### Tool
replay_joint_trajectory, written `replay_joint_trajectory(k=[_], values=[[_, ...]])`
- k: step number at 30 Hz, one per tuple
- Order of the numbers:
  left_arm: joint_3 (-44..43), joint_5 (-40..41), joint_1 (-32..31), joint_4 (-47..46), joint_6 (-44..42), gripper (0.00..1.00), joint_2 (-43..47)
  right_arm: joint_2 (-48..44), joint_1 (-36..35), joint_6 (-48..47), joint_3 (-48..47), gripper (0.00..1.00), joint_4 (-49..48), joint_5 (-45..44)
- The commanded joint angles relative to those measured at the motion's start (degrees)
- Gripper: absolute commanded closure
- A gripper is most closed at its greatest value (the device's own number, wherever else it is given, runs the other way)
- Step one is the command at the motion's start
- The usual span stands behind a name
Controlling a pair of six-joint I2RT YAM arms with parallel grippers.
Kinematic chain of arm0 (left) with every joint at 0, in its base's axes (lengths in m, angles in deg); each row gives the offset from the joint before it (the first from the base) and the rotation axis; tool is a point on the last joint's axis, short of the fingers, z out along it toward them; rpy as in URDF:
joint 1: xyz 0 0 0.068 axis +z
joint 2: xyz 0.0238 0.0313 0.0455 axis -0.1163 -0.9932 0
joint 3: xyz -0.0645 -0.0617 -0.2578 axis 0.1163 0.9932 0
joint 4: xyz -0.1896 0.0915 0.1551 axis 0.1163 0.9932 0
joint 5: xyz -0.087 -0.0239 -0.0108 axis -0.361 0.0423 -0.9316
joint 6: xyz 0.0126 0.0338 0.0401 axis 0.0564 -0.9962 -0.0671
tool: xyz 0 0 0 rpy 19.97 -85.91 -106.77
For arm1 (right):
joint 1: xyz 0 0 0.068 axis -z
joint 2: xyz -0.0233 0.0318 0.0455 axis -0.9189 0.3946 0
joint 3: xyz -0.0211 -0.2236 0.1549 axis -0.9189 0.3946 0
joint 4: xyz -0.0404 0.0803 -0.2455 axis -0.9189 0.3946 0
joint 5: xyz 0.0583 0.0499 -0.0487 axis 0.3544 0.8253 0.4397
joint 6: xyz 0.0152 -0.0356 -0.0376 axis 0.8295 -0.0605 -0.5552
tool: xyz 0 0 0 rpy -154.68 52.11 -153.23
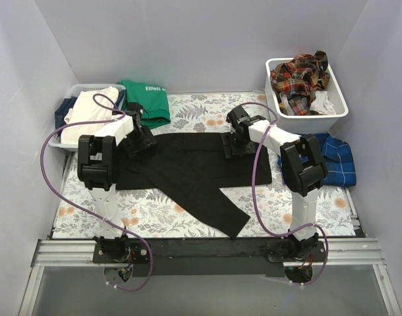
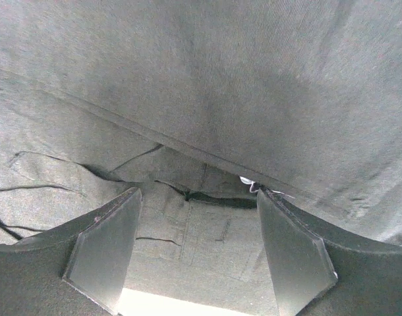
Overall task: Fold and stack the long sleeve shirts
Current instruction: Fold the shirt
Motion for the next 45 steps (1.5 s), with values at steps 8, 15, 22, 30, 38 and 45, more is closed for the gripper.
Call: replay_joint_trajectory(k=[8,15,22,30,38,45], values=[[-0.08,0.98,0.05,-0.08,-4.16,0.27,11.67,-20.26,-5.03,-8.55,2.98,0.21,-1.57,-2.75],[2.82,0.72,1.98,-0.16,-1.79,0.25,15.89,-31.06,-18.38,-5.76,18.79,0.21,1.50,-9.16],[6.16,-0.33,4.96,-2.09,-1.08,0.24,18.00,-37.50,-30.33,-1.71,31.90,0.21,1.24,-7.06],[7.48,-1.21,7.17,-2.71,-1.52,0.24,18.09,-38.82,-39.83,0.93,39.46,0.22,-1.39,-3.55],[8.88,-1.39,8.05,-3.06,-1.96,0.24,19.32,-34.78,-42.12,-0.38,40.87,0.22,-5.53,2.17],[9.24,-1.13,8.13,-2.89,-1.88,0.24,19.49,-28.19,-42.30,-2.14,40.26,0.33,-5.62,5.41]])
